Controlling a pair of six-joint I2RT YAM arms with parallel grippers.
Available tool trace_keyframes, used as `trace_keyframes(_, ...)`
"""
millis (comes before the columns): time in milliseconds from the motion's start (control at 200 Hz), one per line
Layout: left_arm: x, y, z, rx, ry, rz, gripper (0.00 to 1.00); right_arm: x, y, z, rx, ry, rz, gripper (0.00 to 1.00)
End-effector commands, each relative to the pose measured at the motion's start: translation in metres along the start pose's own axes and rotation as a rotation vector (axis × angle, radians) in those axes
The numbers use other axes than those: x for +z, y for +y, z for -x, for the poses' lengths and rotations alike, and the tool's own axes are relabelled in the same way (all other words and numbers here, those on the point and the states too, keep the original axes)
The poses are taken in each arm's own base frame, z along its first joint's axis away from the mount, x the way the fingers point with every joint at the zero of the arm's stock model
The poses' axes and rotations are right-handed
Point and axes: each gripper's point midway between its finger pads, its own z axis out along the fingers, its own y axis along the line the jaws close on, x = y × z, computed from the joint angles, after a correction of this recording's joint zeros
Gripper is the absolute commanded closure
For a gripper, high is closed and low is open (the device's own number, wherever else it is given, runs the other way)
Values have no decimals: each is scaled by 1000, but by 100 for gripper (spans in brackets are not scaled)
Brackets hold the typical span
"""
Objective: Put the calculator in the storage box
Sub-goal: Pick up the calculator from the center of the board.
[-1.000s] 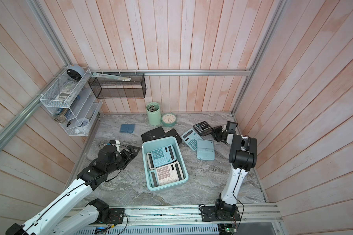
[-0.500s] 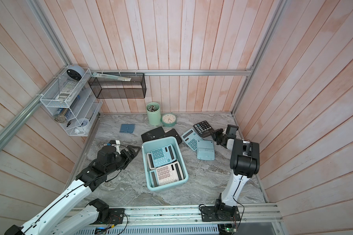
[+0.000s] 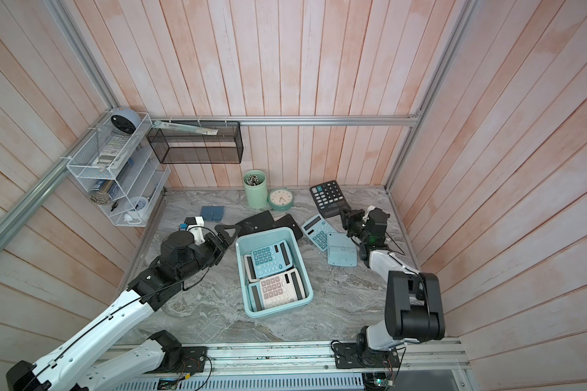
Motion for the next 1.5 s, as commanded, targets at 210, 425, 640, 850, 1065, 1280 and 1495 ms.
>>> trace_keyframes(210,5,-60,13,-76,-156,-266,9,-26,72,-107,-96,22,135,100)
trace_keyframes(425,10,-67,-1,-134,-153,-344,28,-26,82,-152,-74,43,179,100)
trace_keyframes(640,14,-66,-17,-138,-147,-355,27,-9,87,-176,12,82,240,100)
trace_keyframes(850,29,-57,-25,-150,-132,-334,28,3,90,-198,78,126,270,100)
trace_keyframes(1065,35,-49,-26,-141,-139,-292,33,7,96,-210,112,164,302,100)
trace_keyframes(1280,45,-45,-30,-137,-124,-257,27,8,103,-214,111,181,315,100)
trace_keyframes(1495,54,-46,-27,-135,-131,-251,23,7,110,-227,137,229,345,100)
